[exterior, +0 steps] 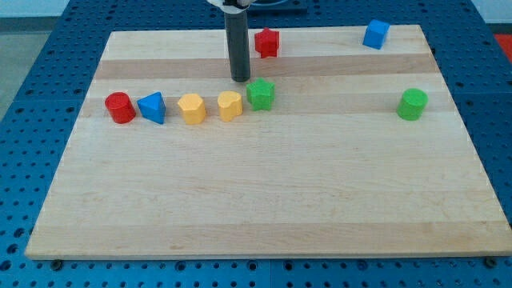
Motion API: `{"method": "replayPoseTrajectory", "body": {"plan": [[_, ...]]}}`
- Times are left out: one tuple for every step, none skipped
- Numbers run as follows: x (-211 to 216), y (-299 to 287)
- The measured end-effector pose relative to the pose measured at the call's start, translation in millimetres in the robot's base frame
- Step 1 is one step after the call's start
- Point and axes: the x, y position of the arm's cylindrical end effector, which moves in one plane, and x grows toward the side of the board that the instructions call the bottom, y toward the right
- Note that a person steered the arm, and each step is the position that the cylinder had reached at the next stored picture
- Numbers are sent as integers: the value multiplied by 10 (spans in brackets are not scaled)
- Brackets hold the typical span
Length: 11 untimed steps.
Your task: Push the green star right to the yellow heart
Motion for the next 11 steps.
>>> {"method": "replayPoseTrajectory", "body": {"plan": [[27, 72], [60, 84], [134, 93], [189, 137], [190, 260], [190, 355], [190, 393], [206, 394], [304, 394], [370, 394], [370, 393]]}}
